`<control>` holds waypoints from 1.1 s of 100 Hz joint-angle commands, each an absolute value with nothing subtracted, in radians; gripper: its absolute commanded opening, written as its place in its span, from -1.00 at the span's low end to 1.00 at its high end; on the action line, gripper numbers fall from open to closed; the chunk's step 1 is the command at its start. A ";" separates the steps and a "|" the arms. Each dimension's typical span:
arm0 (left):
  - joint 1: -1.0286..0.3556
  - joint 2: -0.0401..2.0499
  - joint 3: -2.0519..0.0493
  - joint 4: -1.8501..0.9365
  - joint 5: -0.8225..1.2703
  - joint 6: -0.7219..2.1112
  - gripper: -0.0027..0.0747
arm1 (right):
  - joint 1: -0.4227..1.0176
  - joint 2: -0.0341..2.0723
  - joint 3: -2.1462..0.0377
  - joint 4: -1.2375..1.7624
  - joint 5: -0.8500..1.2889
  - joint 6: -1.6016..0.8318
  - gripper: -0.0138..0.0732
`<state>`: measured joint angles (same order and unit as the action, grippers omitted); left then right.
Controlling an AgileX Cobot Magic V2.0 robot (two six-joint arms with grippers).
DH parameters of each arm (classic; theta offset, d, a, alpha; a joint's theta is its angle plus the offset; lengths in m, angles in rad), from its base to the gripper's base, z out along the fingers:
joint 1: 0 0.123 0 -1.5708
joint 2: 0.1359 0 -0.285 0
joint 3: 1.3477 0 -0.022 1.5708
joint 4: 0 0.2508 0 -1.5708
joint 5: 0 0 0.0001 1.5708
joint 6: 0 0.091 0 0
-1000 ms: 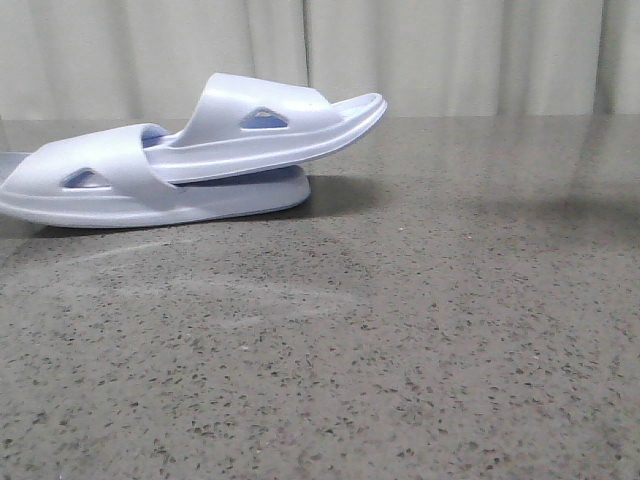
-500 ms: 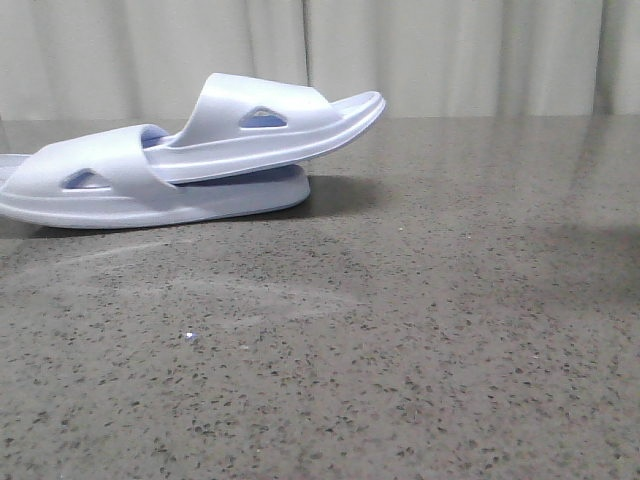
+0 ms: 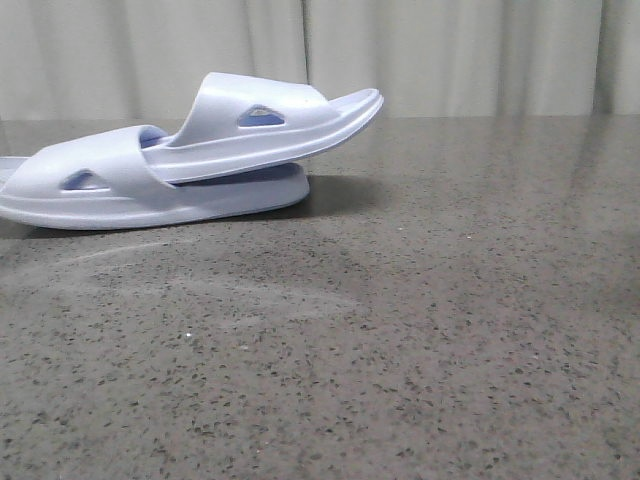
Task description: Insert blue slippers together front up
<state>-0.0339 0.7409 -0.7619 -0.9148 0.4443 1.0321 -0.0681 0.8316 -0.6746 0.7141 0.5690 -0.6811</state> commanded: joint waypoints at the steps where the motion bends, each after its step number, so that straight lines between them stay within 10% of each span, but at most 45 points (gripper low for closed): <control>1: -0.044 0.735 -0.786 -0.933 0.387 1.020 -0.89 | -0.070 0.821 -0.700 0.593 0.449 -0.658 -0.88; 46: -0.046 0.735 -0.786 -0.915 0.361 1.020 -0.89 | -0.058 0.852 -0.704 0.668 0.207 -0.663 -0.89; 110: -0.064 0.491 -0.489 -1.047 0.281 1.046 -0.89 | 0.363 0.594 -0.388 0.819 0.047 -0.732 -0.86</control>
<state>-0.0544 0.5275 -0.4966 -0.9889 0.3401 1.0437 0.3615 0.6220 -0.4068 0.7768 0.1357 -0.7235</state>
